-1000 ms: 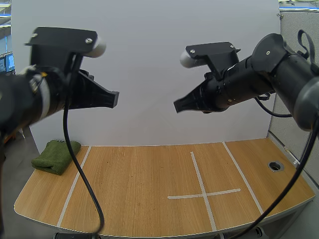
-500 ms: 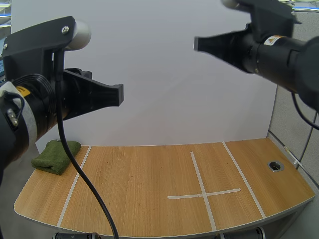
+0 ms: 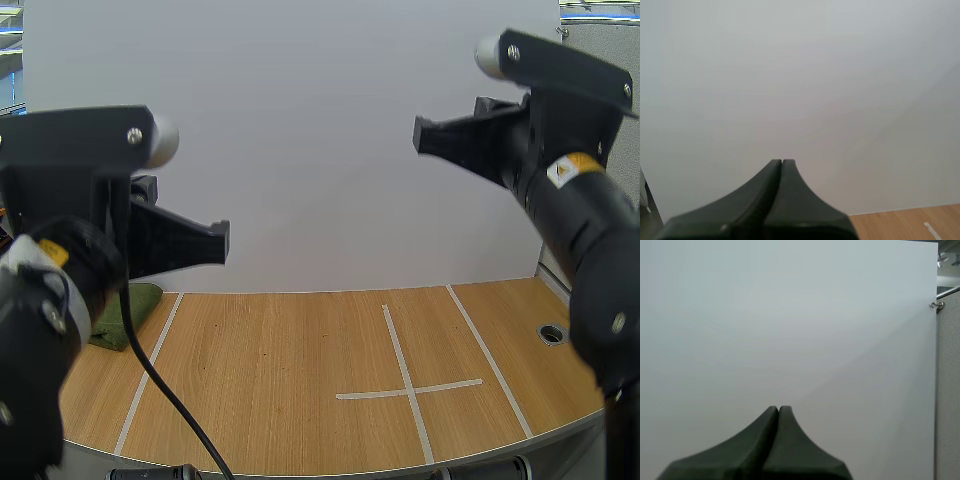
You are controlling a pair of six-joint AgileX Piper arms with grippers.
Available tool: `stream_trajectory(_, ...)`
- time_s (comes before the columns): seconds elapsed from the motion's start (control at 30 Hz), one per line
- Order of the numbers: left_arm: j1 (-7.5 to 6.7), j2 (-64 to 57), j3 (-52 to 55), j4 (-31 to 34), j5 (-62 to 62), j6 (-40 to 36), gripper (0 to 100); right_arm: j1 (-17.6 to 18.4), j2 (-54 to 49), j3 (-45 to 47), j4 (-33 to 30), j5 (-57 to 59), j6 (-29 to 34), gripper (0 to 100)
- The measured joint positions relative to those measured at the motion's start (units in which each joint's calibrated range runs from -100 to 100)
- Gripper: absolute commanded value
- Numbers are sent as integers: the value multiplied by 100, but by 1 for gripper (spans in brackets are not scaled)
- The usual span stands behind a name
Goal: Fold the towel
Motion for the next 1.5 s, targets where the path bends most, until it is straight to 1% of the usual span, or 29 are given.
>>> stream_trajectory(0.03, 38, -106, 77, -42, -22, 43, 0, 0, -126, 236, 0, -113, -15, 0)
stream_trajectory(0.07, 146, -401, 249, -301, -56, 209, 0, 0, -381, 609, 0, -545, -279, 0)
stream_trajectory(0.1, 165, -445, 279, -378, -56, 225, 0, 0, -645, 1063, 0, -807, -592, 0)
stream_trajectory(0.13, 260, -586, 405, -693, -34, 397, 0, 0, -760, 1246, 0, -854, -700, 0)
stream_trajectory(0.17, 309, -624, 458, -876, 17, 467, 0, 0, -842, 1427, 0, -874, -782, 0)
stream_trajectory(0.2, 349, -632, 492, -1021, 111, 549, 0, 0, -895, 1489, 0, -874, -793, 0)
stream_trajectory(0.23, 462, -646, 569, -1399, 359, 793, 0, 0, -972, 1532, 0, -874, -805, 0)
stream_trajectory(0.3, 577, -646, 605, -1701, 667, 1036, 0, 0, -1079, 1652, 0, -874, -839, 0)
stream_trajectory(0.33, 718, -646, 637, -2036, 1158, 1352, 0, 0, -1121, 1685, 0, -874, -839, 0)
stream_trajectory(0.37, 762, -646, 642, -2078, 1219, 1395, 0, 0, -1238, 1801, 0, -874, -853, 0)
stream_trajectory(0.4, 888, -646, 653, -2227, 1472, 1582, 0, 0, -1275, 1844, 11, -874, -853, 0)
stream_trajectory(0.5, 1117, -654, 653, -2399, 1782, 1861, 0, 0, -1347, 1997, 49, -740, -862, 0)
stream_trajectory(0.53, 1171, -654, 653, -2421, 1805, 1953, 0, 0, -1347, 2018, 48, -630, -862, 0)
stream_trajectory(0.57, 1254, -654, 653, -2435, 1801, 1987, 0, 0, -1347, 2044, 76, -433, -870, 0)
stream_trajectory(0.6, 1381, -654, 653, -2446, 1840, 2078, 0, 0, -1347, 2044, 183, -4, -873, 0)
stream_trajectory(0.63, 1545, -654, 653, -2446, 2117, 2121, 0, 0, -1347, 2044, 222, 126, -873, 0)
stream_trajectory(0.7, 1578, -654, 653, -2446, 2214, 2121, 0, 0, -1347, 2044, 280, 279, -881, 0)
stream_trajectory(0.93, 1586, -654, 653, -2387, 2754, 2101, 0, 0, -1347, 2044, 321, 581, -881, 0)
stream_trajectory(1.07, 1586, -654, 653, -2219, 2761, 2101, 0, 0, -1347, 2044, 321, 644, -881, 0)
stream_trajectory(1.5, 1586, -654, 653, -2169, 2842, 1971, 0, 0, -1347, 2044, 331, 662, -881, 0)
